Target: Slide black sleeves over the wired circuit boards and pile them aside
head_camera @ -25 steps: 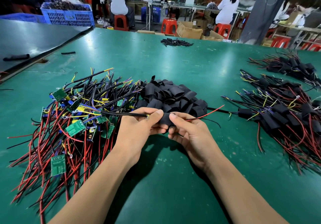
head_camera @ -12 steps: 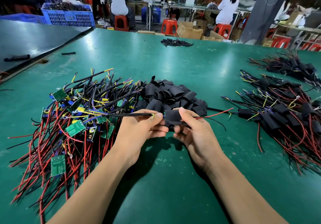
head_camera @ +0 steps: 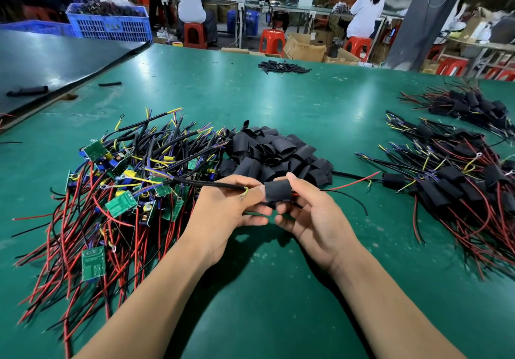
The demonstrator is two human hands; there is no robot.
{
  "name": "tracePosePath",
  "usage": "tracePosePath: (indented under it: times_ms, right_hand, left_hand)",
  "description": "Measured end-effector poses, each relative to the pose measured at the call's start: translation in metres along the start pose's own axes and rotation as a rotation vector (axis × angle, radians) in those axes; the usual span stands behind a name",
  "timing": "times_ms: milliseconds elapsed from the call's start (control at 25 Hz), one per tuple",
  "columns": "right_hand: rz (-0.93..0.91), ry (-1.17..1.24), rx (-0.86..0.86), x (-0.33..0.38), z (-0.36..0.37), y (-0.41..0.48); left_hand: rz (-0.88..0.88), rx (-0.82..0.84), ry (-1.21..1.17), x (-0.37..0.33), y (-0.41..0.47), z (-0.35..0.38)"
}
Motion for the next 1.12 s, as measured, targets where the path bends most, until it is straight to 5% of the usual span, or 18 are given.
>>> tracePosePath:
  times_ms: [280,600,1120]
  right_hand:
    - [0.055,-0.027,0.015,0.001,0.0,-0.003]
    - [0.061,-0.06,0.001,-0.002,0.0,-0.001]
    - [0.125,-0.224,0.251,-0.006,0.007,-0.01]
  left_hand:
    - [-0.015,0.095,0.074,0.004,-0.004,0.004]
    - [-0.022,0.017,0.07,0.002,-0.001,0.0]
    - [-0.135,-0.02,-0.003,0.002,0.011,-0.007]
Point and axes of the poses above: each hand's wrist, its own y-axis towards the middle knuckle, its own z-axis out of the palm, x = y × z, the point moved 5 cm from there along y, towards the middle knuckle, and after that the axes turned 12 degrees about -x, right-handed, at the moved point
